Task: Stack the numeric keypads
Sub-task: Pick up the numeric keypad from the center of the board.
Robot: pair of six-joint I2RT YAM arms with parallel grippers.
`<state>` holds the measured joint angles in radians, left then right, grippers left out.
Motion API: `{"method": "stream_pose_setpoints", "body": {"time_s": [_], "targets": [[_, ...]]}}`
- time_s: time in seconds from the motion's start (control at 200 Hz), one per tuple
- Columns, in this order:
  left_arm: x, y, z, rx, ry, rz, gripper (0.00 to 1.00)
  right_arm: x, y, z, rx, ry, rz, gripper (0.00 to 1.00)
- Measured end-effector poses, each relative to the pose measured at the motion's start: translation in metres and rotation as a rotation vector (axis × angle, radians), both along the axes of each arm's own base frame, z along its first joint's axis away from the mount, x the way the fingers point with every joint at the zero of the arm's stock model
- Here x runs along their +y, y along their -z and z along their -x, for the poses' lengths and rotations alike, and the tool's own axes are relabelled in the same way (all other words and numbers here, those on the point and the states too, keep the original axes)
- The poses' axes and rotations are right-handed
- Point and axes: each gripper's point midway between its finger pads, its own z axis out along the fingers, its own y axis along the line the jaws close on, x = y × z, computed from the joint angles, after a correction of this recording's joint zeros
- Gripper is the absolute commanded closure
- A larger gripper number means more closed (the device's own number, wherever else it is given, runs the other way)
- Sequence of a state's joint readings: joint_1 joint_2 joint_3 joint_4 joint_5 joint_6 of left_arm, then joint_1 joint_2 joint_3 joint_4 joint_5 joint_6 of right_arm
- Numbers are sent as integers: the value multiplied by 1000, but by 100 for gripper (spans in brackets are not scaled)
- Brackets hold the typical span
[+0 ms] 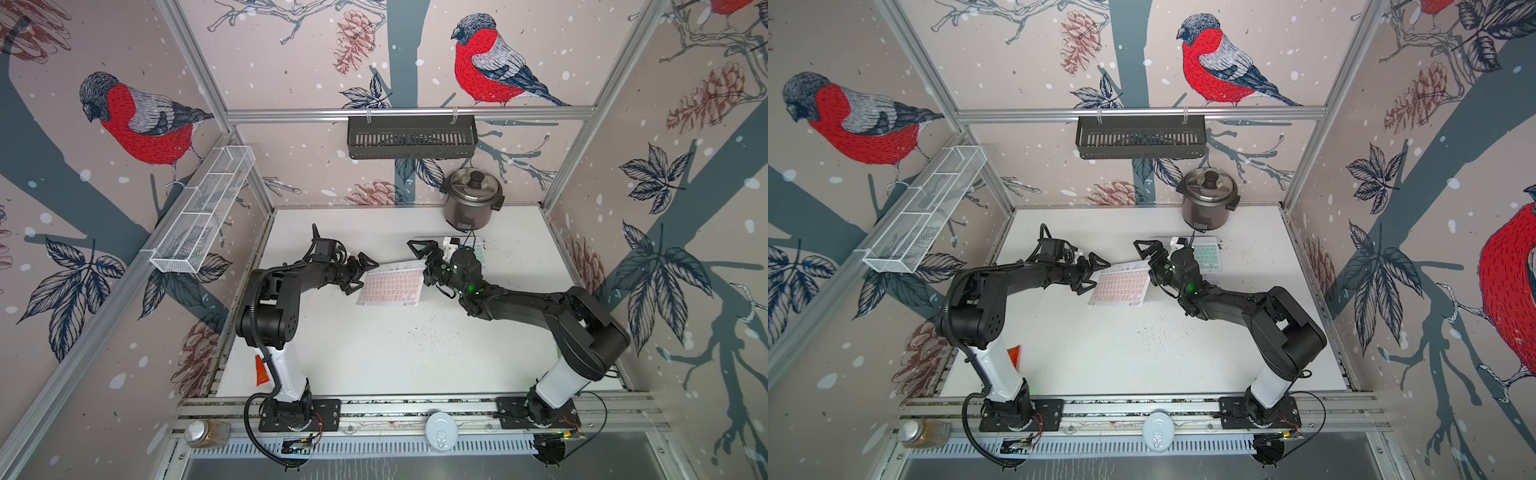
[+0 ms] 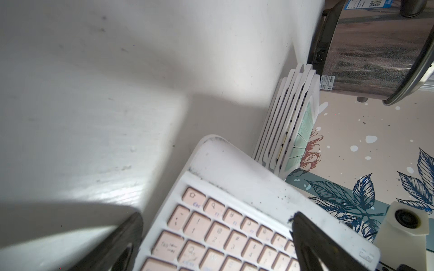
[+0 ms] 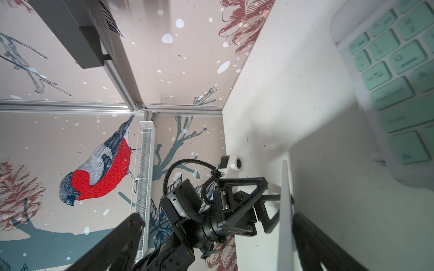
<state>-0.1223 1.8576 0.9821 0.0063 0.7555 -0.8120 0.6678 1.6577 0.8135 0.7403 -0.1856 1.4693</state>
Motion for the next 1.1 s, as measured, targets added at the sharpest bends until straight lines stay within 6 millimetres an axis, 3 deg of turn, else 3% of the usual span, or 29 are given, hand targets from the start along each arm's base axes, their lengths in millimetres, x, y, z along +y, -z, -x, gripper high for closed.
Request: {"method": "stream_pose_setpoints", "body": {"time_s": [0.085,0.326,0.376,0.486,0.606,0.826,1.102], "targets": [[0,0,0,-1,-1,2,1,3,9,2,38,-27,63,10],[-1,0,0,-11,-1,11,1,7,22,11,82,-124,250,49],[-1,0,0,-12,-1,13,1,6,25,14,81,-147,293,60],[-1,0,0,-14,0,16,1,2,29,23,82,-194,363,72],[-2,0,0,-14,4,21,1,-5,30,31,66,-225,426,92],[-4,-5,-3,5,1,1,1,-25,15,31,-23,-264,487,99],[-13,-52,-30,-86,25,-36,1,-95,-13,1,-173,-280,445,99]]}}
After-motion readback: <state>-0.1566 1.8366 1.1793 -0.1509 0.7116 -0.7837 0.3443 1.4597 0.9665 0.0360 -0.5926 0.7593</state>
